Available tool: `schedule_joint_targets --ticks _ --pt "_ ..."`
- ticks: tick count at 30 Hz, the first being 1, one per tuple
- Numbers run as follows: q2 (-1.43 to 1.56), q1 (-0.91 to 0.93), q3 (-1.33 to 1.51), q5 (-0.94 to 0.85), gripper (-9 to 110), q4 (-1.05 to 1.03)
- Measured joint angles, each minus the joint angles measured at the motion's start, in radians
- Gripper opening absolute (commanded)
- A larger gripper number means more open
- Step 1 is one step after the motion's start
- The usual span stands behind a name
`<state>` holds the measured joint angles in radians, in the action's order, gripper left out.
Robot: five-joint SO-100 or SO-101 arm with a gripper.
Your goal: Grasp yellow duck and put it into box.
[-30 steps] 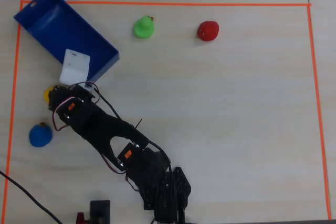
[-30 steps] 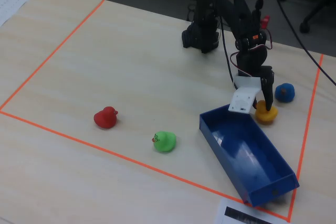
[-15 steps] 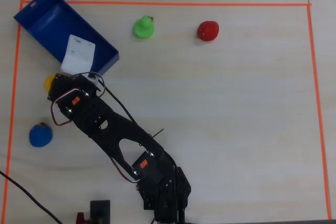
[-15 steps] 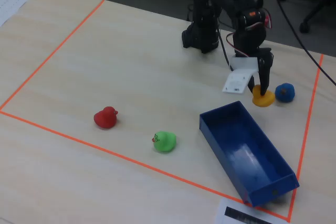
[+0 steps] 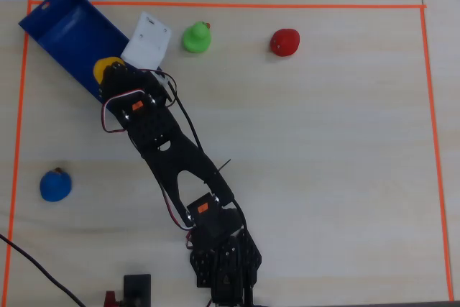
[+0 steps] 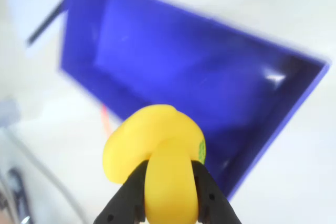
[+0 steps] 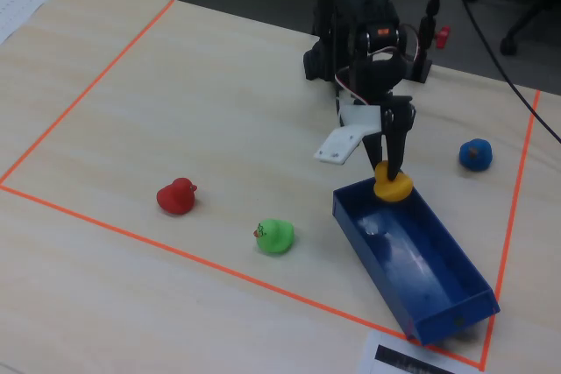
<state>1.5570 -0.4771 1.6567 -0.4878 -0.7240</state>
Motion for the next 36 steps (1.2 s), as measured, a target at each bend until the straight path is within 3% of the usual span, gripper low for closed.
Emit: schedule_joint_targets --ticks 3,9,15,18,22,30,36 --pt "-0.034 0.023 0.018 -0.018 0 0.072" --pt "-0.049 0.028 0.031 -0.058 23 0.091" --pt "-0.049 0.032 0.031 -0.078 29 0.072" --pt "-0.048 0.034 0.031 -0.078 25 0.046" --pt "-0.012 0.051 0.031 -0.078 0 -0.015" --pt "0.379 0.170 0.152 -0.179 0 -0.209" --pt "0.801 0.285 0.554 -0.428 0 -0.202"
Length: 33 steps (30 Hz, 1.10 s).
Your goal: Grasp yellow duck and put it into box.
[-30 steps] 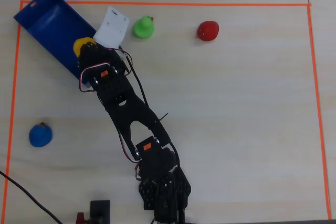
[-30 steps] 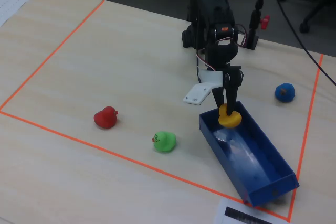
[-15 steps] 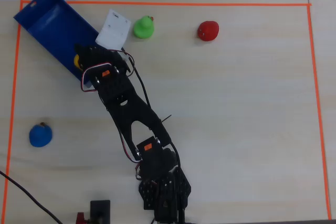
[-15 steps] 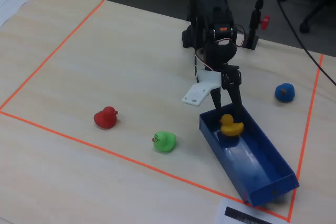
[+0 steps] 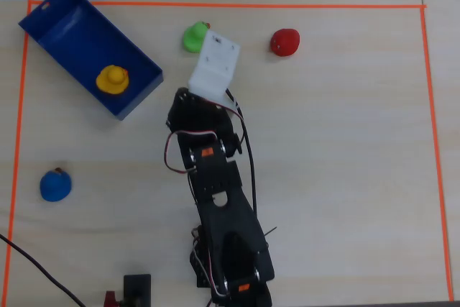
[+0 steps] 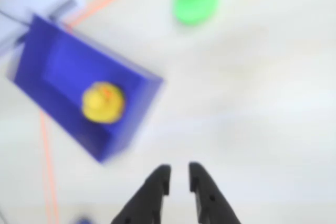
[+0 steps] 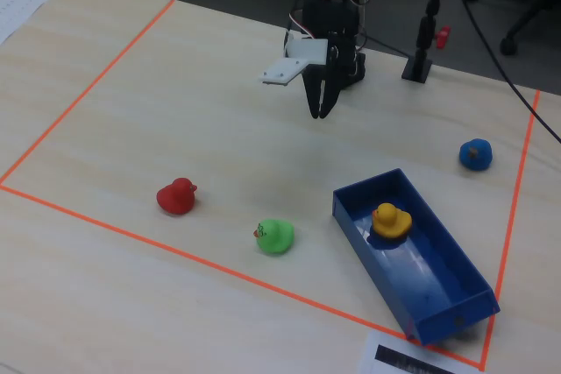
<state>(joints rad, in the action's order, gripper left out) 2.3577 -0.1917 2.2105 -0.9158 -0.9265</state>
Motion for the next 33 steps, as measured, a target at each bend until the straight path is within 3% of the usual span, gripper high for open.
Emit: schedule_joint_targets --ticks 6,12,23,33 --pt "0.431 0.038 0.537 -0.118 0 0.040" --pt "0.738 0.155 0.876 -0.173 0 0.029" --pt "0.946 0.252 0.908 -0.261 0 -0.336" --pt "0.960 0.327 0.908 -0.276 1 -0.353"
